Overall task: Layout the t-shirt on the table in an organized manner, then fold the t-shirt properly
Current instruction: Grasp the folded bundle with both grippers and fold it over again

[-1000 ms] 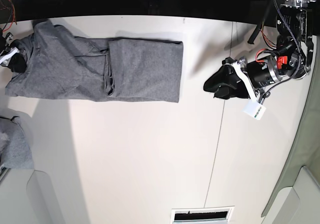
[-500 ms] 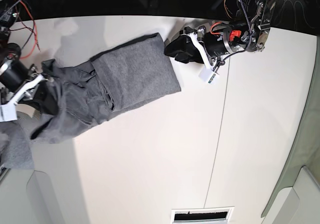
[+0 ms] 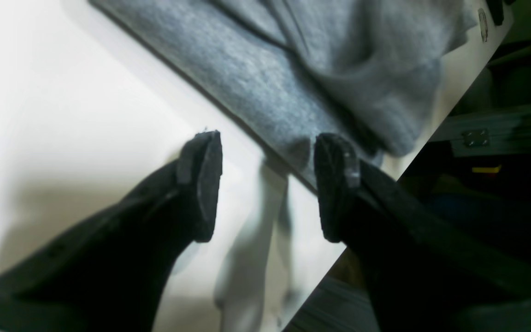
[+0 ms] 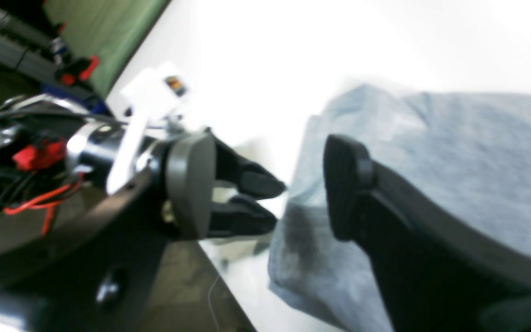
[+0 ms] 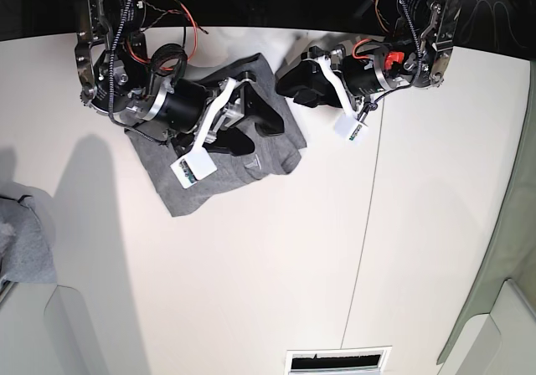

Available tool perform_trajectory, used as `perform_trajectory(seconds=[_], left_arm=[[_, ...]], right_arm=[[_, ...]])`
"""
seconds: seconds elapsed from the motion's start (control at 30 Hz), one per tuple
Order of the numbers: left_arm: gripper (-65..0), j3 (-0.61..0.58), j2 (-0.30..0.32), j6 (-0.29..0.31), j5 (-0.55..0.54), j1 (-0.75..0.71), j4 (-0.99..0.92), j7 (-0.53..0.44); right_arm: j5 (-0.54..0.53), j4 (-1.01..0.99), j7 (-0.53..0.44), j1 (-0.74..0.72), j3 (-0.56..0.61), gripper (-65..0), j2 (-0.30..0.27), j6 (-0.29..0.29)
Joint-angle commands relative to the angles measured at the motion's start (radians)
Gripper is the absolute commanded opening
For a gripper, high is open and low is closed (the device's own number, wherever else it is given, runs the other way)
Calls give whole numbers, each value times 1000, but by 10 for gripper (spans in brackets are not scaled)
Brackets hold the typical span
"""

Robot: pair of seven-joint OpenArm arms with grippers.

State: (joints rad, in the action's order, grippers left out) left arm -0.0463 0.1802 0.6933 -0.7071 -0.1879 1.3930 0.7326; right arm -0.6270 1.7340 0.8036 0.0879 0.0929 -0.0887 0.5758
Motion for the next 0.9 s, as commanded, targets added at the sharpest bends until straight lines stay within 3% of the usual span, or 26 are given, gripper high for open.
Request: perform_trajectory(seconds=[0.0, 0.27, 0.4, 0.47, 0.57, 0.73, 0.87], left_arm=[[-304, 2, 3, 5, 1, 5, 14, 9], [-311, 123, 3, 5, -85, -1, 177, 127], [-448, 214, 18, 5, -134, -31, 288, 154], [-477, 235, 22, 5, -169, -48, 340, 154], [-477, 232, 15, 5, -200, -58, 424, 154], [-477, 108, -25, 5, -193, -60, 490, 154], [-477, -44, -92, 5, -62, -58, 489, 114]], right_arm=[[-16, 16, -39, -16, 5, -279, -2, 4], [-15, 23, -74, -100, -92, -279, -2, 2], [84, 22, -84, -182, -214, -286, -3, -34], [116, 18, -95, -226, -260, -371, -20, -51], [123, -18, -100, -294, -284, -650, -64, -68], [180, -221, -154, -403, -280, -650, -91, -63], [182, -480, -212, -499, -257, -650, -93, -60]])
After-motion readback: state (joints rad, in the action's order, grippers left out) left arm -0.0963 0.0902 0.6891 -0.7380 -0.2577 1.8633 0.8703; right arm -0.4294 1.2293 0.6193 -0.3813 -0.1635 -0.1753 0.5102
